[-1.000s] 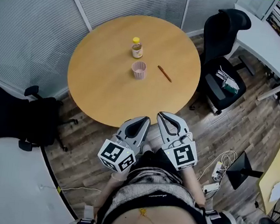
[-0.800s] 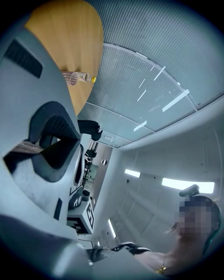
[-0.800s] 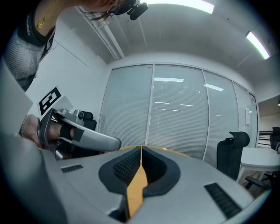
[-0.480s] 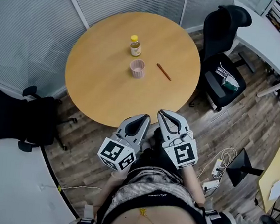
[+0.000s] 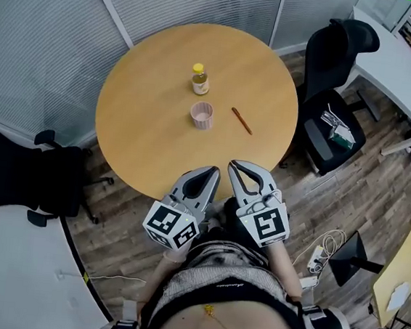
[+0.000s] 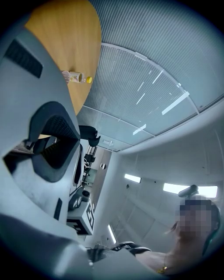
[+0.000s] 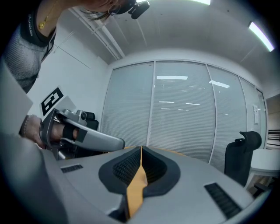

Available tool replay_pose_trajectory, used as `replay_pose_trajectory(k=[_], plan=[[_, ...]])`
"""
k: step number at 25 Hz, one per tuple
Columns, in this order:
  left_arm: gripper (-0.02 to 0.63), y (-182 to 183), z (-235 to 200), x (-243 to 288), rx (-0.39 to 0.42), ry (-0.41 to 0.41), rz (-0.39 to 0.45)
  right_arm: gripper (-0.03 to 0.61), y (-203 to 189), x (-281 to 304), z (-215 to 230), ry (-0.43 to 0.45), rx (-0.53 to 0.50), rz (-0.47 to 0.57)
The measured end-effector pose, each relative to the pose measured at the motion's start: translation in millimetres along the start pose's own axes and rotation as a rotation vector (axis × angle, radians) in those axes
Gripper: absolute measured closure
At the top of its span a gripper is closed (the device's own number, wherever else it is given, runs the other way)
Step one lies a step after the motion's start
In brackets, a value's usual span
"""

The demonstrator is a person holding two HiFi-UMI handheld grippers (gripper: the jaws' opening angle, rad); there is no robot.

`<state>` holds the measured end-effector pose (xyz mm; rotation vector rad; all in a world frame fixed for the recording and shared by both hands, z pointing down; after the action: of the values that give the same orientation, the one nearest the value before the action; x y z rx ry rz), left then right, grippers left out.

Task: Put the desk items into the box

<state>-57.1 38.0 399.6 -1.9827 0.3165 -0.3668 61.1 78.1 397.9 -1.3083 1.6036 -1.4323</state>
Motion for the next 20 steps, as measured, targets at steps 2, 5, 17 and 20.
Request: replay_pose_trajectory(k=[2,5,17,20], plan=[[0.612,5,-6,11,0.004,0.012,0.006,0.555,0,9,11,0.017,-0.006,0.003],[0.612,13,-14,26,0.003,0.028,0.017,0.555,0,23,27,0.045,-0.015,0.003],[0.612,25,-29,75,0.001,0.111,0.033,0.555,-6,54,81,0.128,-0.037,0.031],[0.612,25,-30,84,-0.001,0.136,0.037,0.555,-10,60,91,0.152,-0.034,0.037]])
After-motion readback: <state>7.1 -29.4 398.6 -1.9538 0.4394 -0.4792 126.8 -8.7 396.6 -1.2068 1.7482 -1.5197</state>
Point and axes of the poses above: the fingertips, and each gripper's own axes: x forward along the fingers, z to its right, y out of its top, the point moved 7 cm from there along -x, backward along the fingers, and after that the axes turned 4 degrees about -x, right-handed, at the moved point
